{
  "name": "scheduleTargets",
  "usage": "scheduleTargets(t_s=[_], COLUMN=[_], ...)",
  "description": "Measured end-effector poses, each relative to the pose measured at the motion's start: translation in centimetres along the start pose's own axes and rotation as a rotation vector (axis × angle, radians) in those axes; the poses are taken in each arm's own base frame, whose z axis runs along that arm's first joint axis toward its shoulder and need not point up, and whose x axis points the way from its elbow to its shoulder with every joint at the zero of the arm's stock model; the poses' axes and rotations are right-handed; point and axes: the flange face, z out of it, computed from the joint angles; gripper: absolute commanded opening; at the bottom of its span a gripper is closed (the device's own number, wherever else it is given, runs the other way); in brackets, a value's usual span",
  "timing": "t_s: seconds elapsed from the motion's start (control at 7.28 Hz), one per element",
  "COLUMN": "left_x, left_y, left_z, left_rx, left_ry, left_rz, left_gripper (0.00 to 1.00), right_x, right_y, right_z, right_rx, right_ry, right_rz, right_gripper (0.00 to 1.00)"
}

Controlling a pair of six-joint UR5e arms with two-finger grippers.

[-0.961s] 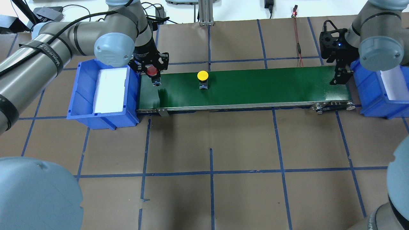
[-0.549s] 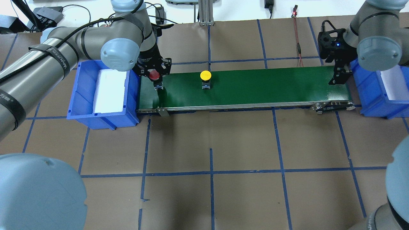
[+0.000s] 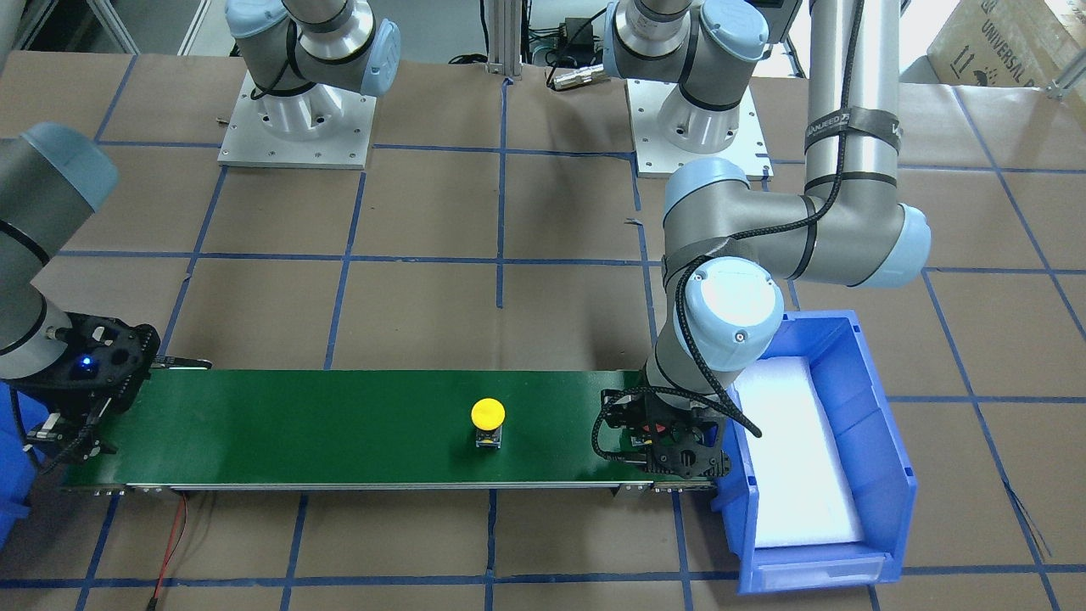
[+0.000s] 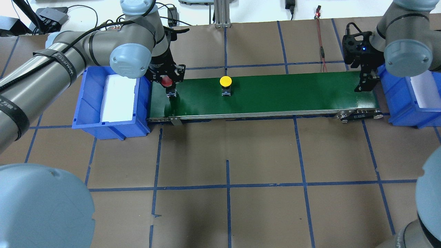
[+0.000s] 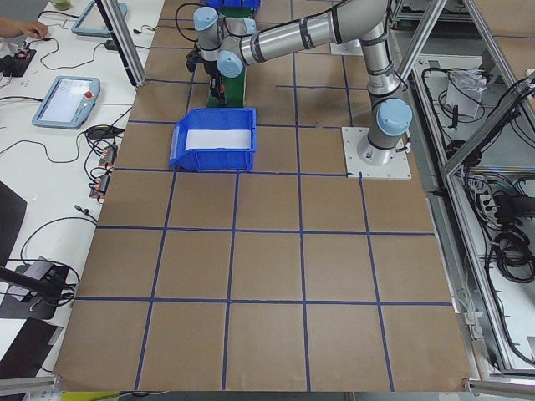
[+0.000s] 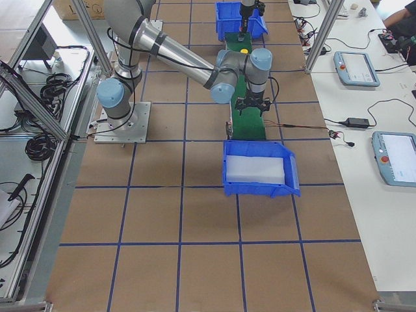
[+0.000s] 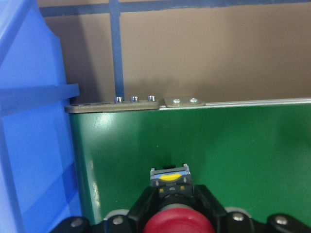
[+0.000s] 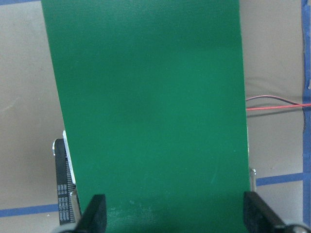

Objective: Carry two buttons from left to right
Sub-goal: 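Carry the red button onto the conveyor belt with the left gripper, then release the red button on the belt and raise the left gripper back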

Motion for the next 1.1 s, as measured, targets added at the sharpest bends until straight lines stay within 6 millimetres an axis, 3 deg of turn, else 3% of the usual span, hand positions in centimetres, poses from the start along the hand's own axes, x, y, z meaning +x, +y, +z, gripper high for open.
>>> scheduleTargets(t_s=[0.27, 0.82, 1.1], left_x=[-0.1, -0.3, -0.8], left_y=[-0.5, 0.7, 2.4], left_z=[-1.2, -7.0, -10.1], left_rx=[0.031, 0.083, 0.07], left_ry=[0.002, -0.001, -0.006], left_rz=[-0.002, -0.004, -0.003], left_gripper=[0.99, 1.0, 1.0], right_x=[0.0, -0.1, -0.1], right_y=[-0.3, -1.6, -1.7], right_z=[-0.2, -0.5, -0.5], right_rx=[-0.002, -0.013, -0.014], right_ry=[0.003, 0.006, 0.007], right_rz=[-0.005, -0.024, -0.026], right_gripper=[1.0, 1.0, 1.0])
